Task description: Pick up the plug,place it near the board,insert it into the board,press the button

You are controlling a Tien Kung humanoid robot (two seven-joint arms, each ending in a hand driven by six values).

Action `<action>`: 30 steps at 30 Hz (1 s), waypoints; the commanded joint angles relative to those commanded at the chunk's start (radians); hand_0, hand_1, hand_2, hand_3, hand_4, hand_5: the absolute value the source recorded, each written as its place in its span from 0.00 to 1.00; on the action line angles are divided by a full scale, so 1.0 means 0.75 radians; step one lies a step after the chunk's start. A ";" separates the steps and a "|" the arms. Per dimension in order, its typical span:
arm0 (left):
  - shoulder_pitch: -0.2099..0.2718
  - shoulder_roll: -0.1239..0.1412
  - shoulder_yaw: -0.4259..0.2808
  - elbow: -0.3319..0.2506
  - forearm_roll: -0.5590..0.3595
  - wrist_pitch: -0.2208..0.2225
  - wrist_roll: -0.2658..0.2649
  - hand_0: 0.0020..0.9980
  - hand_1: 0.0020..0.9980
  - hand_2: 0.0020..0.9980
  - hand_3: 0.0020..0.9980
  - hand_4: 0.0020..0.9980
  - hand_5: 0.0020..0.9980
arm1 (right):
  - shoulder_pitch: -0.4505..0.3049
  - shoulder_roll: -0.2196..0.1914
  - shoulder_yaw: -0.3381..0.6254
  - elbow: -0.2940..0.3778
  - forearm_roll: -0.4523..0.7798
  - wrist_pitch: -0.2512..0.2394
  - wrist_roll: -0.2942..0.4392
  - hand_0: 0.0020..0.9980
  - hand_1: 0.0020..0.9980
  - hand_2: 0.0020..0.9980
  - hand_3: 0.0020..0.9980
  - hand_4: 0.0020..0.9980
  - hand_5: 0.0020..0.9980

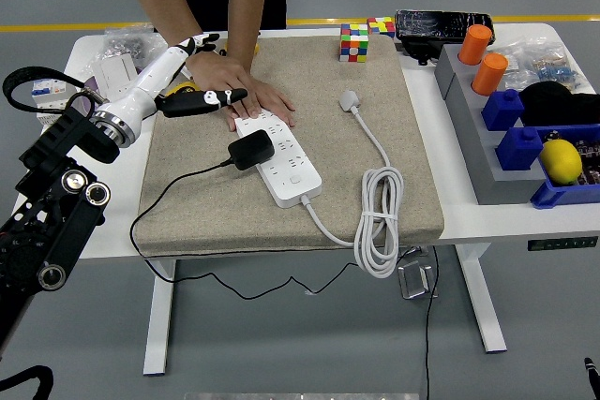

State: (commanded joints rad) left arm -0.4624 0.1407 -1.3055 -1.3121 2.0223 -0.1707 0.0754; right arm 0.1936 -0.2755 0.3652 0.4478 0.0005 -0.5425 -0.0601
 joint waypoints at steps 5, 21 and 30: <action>-0.045 0.016 0.090 0.043 0.164 -0.058 0.030 0.92 0.93 0.91 0.93 1.00 0.44 | 0.000 -0.003 -0.005 -0.001 0.007 0.001 0.002 0.94 0.88 0.83 0.85 1.00 1.00; -0.166 -0.018 0.278 0.327 0.276 -0.082 -0.042 0.83 0.83 0.76 0.74 1.00 0.45 | 0.005 -0.007 -0.018 -0.001 0.008 0.000 0.005 0.94 0.88 0.83 0.85 1.00 1.00; -0.226 -0.065 0.290 0.467 0.238 0.012 -0.075 0.83 0.82 0.77 0.76 1.00 0.47 | 0.016 -0.008 -0.019 0.000 0.005 -0.001 0.004 0.94 0.88 0.83 0.85 1.00 1.00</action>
State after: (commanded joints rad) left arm -0.6317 0.0923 -1.0883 -0.9615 2.2009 -0.1620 0.0188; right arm 0.2059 -0.2819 0.3508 0.4481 0.0039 -0.5432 -0.0569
